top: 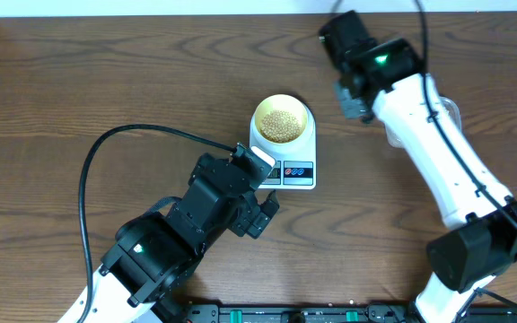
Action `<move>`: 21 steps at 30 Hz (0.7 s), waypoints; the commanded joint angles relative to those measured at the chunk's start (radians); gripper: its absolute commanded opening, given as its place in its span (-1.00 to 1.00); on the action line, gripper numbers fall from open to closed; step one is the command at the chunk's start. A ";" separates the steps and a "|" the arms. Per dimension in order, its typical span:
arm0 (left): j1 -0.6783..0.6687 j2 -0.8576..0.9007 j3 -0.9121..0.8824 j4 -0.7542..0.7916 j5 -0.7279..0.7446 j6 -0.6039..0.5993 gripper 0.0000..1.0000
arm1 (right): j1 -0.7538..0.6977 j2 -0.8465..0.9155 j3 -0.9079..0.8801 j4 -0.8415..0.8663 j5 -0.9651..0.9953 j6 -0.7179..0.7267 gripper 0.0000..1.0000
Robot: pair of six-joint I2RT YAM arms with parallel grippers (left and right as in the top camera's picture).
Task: Scoop item into bowl and weigh 50g on scale
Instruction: 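Move the empty scoop with the right gripper back to the tub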
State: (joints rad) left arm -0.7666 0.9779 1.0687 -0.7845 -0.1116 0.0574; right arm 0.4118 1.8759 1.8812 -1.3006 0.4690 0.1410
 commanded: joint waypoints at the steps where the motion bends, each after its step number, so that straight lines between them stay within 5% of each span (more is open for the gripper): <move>1: 0.004 -0.005 0.030 0.001 -0.013 0.014 0.96 | -0.085 -0.036 0.019 -0.060 0.064 0.183 -0.98; 10: 0.004 -0.005 0.030 0.001 -0.013 0.014 0.96 | -0.256 -0.034 -0.051 -0.061 -0.062 0.259 -0.97; 21: 0.004 -0.005 0.030 0.001 -0.013 0.014 0.96 | -0.302 -0.031 -0.207 0.026 -0.061 0.290 -0.98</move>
State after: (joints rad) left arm -0.7666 0.9779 1.0687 -0.7845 -0.1116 0.0574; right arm 0.1181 1.8648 1.7138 -1.2999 0.4057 0.4061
